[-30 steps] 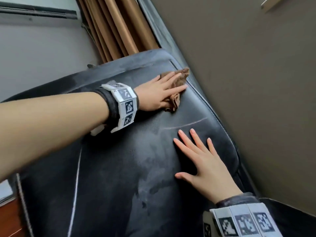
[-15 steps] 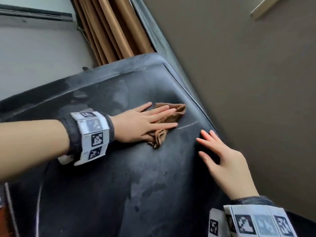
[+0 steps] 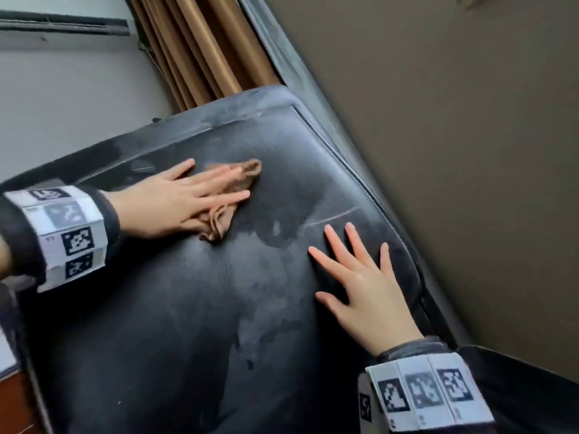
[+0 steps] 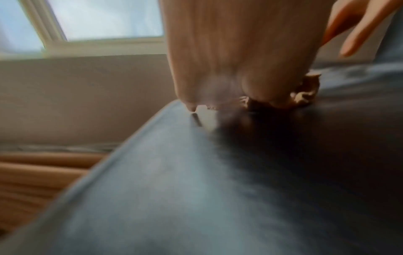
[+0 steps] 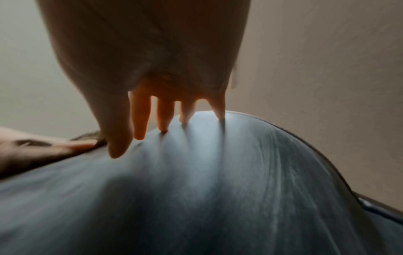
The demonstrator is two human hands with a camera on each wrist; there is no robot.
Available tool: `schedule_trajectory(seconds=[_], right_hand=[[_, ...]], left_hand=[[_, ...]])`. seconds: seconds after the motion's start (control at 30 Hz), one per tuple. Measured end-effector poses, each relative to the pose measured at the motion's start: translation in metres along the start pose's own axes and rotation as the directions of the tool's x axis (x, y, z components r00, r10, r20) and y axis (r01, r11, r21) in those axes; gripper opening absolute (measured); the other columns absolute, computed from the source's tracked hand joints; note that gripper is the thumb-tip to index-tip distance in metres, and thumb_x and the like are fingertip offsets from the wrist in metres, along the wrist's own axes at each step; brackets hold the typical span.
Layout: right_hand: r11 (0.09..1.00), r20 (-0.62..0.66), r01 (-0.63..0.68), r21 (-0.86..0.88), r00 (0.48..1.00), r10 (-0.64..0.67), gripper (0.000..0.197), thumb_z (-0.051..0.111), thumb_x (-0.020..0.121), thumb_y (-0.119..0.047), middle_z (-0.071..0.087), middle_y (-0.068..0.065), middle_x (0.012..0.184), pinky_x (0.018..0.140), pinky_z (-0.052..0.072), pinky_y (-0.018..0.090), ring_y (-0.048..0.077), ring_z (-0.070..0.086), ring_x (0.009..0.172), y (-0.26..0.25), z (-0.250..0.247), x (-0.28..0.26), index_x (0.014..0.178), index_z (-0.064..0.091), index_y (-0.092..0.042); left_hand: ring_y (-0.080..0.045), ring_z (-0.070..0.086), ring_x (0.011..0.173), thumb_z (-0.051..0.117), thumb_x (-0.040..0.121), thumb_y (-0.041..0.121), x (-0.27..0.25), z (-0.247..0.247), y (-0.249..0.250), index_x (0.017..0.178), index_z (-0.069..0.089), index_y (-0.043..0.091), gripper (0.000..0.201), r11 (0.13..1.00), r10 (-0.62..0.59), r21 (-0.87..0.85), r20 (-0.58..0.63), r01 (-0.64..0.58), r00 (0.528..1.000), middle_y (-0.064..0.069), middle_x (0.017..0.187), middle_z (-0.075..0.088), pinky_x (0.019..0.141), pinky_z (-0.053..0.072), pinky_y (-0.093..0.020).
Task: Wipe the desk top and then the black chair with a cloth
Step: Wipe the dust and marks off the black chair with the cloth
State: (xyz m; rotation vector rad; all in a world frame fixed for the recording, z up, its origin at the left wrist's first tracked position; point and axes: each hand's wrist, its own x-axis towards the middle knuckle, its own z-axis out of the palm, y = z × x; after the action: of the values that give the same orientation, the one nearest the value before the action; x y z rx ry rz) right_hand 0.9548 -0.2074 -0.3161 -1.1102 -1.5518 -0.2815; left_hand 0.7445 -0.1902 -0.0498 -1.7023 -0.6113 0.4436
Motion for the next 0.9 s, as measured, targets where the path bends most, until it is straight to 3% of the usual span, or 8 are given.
schedule_trajectory(seconds=[0.07,0.2,0.33,0.47,0.6,0.73,0.83,0.9], right_hand=[[0.999,0.02,0.024,-0.031,1.0,-0.024,0.077,0.078,0.069,-0.03,0.027,-0.005,0.153,0.106,0.012,0.06,0.019,0.01,0.142,0.006,0.004,-0.002,0.138,0.043,-0.032],[0.998,0.027,0.035,-0.043,0.999,-0.034,0.082,0.078,0.068,-0.037,0.022,-0.006,0.154,0.107,0.005,0.058,0.018,0.006,0.143,0.006,0.008,-0.001,0.14,0.039,-0.034],[1.0,0.078,0.0,-0.012,0.997,0.001,0.073,0.068,0.08,-0.04,0.01,-0.012,0.155,0.111,-0.004,0.056,0.012,-0.009,0.142,0.003,0.004,-0.002,0.143,0.031,-0.037],[1.0,-0.033,-0.001,-0.003,0.999,0.001,0.058,0.054,0.088,-0.043,0.022,-0.004,0.154,0.112,0.011,0.057,0.016,0.004,0.142,-0.007,0.004,0.003,0.142,0.038,-0.027],[0.97,-0.13,0.118,0.21,0.987,-0.092,0.062,0.028,0.092,-0.044,0.017,-0.003,0.156,0.116,0.018,0.035,0.012,0.011,0.144,-0.047,0.017,0.008,0.147,0.025,-0.016],[0.91,-0.096,0.183,0.372,0.983,-0.158,0.057,0.024,0.096,-0.033,0.008,0.001,0.157,0.113,0.024,0.028,0.012,0.012,0.145,-0.085,0.042,0.002,0.149,0.015,-0.013],[0.941,-0.159,0.233,0.246,0.967,-0.198,0.059,0.031,0.092,-0.018,0.021,0.0,0.155,0.112,0.024,0.035,0.015,0.017,0.144,-0.081,0.051,0.0,0.149,0.019,-0.015],[0.959,-0.177,0.238,0.155,0.962,-0.21,0.059,0.034,0.088,-0.015,0.029,-0.001,0.153,0.11,0.03,0.036,0.016,0.024,0.142,-0.079,0.052,0.0,0.147,0.026,-0.016]], left_hand=[[0.002,-0.033,0.133,0.005,0.087,0.063,0.004,-0.004,-0.011,0.136,-0.029,0.051,0.062,0.988,-0.125,-0.09,0.022,0.126,0.992,0.005,0.152,-0.031,0.115,0.013,-0.057],[-0.023,0.002,0.144,0.012,0.094,0.062,-0.045,0.008,0.055,0.151,0.006,0.032,0.065,0.997,0.074,0.012,0.018,-0.074,0.997,-0.012,0.158,0.002,0.108,0.024,-0.057],[-0.022,0.015,0.144,0.021,0.091,0.064,-0.064,0.016,0.085,0.15,0.017,0.031,0.069,0.973,0.228,0.019,0.019,-0.228,0.974,-0.007,0.158,0.013,0.113,0.021,-0.054],[-0.024,0.022,0.14,0.021,0.086,0.062,-0.018,-0.01,0.054,0.15,0.014,0.027,0.074,0.998,-0.055,-0.014,0.067,0.056,0.996,-0.014,0.155,0.017,0.102,0.035,-0.06],[-0.038,0.022,0.14,0.028,0.084,0.061,-0.024,-0.004,0.109,0.149,0.017,0.012,0.082,0.972,-0.146,-0.18,0.047,0.153,0.988,-0.027,0.151,0.021,0.107,0.028,-0.052],[-0.023,0.012,0.146,0.055,0.08,0.045,-0.034,-0.01,0.156,0.15,0.008,0.002,0.095,0.868,-0.229,-0.451,0.009,0.208,0.973,-0.014,0.157,0.009,0.115,0.025,-0.034],[0.015,-0.003,0.137,0.067,0.08,0.044,-0.041,-0.029,0.151,0.141,-0.031,0.028,0.116,0.652,-0.217,-0.71,0.159,0.264,0.963,0.023,0.15,-0.025,0.109,0.004,-0.002],[0.028,-0.001,0.127,0.067,0.079,0.049,-0.055,-0.037,0.138,0.129,-0.041,0.046,0.119,0.542,-0.148,-0.778,0.284,0.318,0.947,0.044,0.137,-0.027,0.099,0.006,0.008]])
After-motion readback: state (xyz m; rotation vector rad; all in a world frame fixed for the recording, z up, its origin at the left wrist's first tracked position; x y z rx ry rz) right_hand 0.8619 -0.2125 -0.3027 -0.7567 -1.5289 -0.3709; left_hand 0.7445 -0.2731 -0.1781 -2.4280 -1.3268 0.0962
